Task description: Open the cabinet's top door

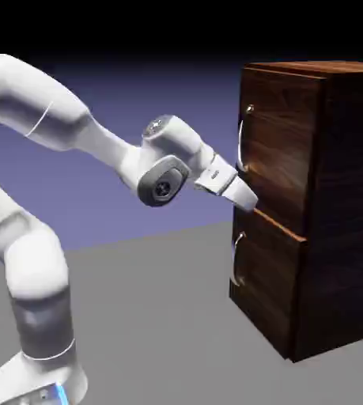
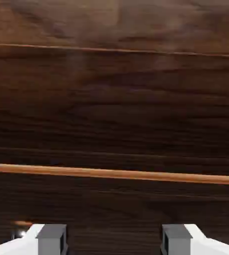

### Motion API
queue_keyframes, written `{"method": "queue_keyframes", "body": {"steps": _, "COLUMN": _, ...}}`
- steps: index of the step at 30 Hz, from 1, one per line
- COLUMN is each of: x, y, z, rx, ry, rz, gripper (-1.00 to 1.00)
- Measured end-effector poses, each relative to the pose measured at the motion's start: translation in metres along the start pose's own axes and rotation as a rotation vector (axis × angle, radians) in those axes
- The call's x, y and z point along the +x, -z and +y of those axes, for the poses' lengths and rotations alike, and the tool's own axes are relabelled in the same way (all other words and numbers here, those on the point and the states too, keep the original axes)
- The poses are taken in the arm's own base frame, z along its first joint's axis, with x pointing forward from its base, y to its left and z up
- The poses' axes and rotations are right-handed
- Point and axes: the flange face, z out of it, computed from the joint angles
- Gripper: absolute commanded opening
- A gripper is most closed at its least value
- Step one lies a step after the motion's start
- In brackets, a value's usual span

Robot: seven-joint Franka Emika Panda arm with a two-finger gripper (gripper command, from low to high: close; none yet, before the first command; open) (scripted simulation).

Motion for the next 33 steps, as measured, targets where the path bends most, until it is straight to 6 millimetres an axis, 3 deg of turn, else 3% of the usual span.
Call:
{"method": "queue_keyframes", "body": {"steps": 16, "x": 0.034, "y": 0.053, "z": -0.013, "rx": 0.183, "ry": -0.829, "rz": 0.054, "gripper": 0.00}}
{"method": "queue_keyframes", "body": {"steps": 33, "x": 0.022, "y": 0.089, "z": -0.026, "rx": 0.447, "ry": -1.642, "rz": -0.052, "gripper": 0.00}}
